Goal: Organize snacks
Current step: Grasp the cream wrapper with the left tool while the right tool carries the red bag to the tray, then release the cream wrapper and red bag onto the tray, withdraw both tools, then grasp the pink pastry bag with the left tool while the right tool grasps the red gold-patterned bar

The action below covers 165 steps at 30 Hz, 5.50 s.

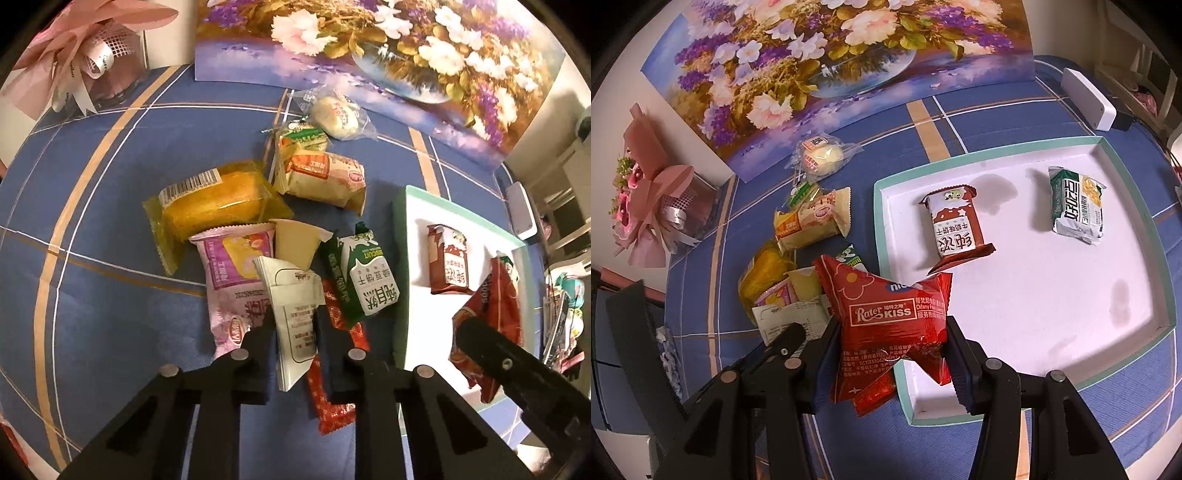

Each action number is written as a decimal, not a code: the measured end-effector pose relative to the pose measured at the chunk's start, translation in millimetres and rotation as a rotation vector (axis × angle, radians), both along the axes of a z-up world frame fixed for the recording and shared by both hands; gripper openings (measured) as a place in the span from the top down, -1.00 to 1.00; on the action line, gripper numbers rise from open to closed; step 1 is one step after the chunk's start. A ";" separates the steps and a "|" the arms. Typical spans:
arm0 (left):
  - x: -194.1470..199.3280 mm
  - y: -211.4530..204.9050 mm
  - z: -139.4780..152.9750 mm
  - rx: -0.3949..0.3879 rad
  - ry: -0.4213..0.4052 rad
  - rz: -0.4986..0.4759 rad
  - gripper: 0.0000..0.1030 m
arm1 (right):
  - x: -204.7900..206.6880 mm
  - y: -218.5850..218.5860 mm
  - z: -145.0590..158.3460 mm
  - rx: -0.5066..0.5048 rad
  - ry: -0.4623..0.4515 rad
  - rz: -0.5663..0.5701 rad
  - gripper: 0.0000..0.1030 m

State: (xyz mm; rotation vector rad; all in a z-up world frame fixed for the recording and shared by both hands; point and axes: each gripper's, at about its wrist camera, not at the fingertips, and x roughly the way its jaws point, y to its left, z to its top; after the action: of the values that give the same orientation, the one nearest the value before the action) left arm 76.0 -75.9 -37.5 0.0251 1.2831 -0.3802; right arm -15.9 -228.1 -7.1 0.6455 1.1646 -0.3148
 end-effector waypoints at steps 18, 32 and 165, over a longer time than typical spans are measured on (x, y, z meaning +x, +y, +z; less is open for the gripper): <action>-16.4 -15.8 48.7 -0.221 -0.049 -0.072 0.65 | -33.3 -56.9 -2.9 -0.069 0.091 -0.194 -0.07; -66.6 -107.6 10.6 -0.252 0.064 -0.318 0.65 | -95.5 -139.1 -27.7 -0.101 0.215 -0.453 -0.07; 30.3 57.5 -60.0 0.190 0.105 0.123 0.05 | 61.9 134.8 -94.5 -0.251 0.205 0.397 -0.17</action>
State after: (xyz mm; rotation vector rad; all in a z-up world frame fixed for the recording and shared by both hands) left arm 106.3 -18.4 -97.5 0.0873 1.4140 -0.1547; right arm 46.0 -93.3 -101.5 0.1562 1.3918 -0.1858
